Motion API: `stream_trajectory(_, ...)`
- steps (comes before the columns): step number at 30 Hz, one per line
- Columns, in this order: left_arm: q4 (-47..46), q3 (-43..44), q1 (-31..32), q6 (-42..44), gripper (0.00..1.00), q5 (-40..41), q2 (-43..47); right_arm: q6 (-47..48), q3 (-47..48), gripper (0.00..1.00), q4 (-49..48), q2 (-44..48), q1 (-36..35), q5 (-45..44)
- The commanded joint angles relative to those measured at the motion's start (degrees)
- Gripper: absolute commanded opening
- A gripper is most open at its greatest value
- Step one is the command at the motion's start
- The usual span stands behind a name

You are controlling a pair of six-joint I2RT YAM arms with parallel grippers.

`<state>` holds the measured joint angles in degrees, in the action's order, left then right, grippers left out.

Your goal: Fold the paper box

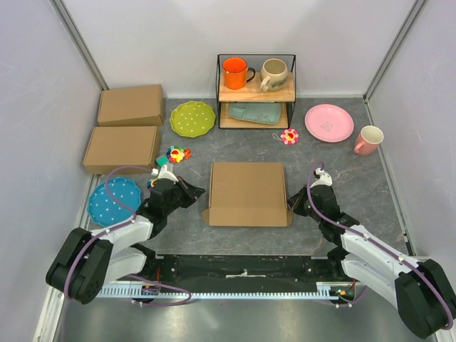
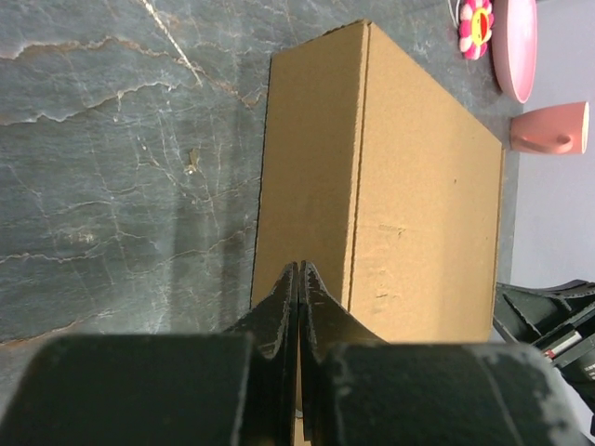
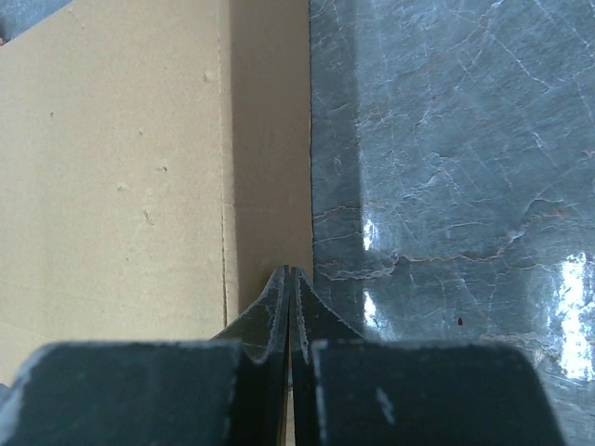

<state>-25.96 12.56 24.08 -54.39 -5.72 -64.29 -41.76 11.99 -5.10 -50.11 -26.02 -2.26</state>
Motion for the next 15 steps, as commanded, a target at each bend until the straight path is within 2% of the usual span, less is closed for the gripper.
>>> stream_trajectory(1, -2.6, -0.2, 0.4, -1.2, 0.02, -1.8, -1.6, -0.8, -0.3, 0.0, -2.5, 0.9, 0.0, 0.9)
stream_trajectory(15, -6.4, -2.3, 3.9, -2.1, 0.02, -3.1, -2.0, -1.0, -0.6, 0.0, -3.7, 0.5, 0.0, 1.6)
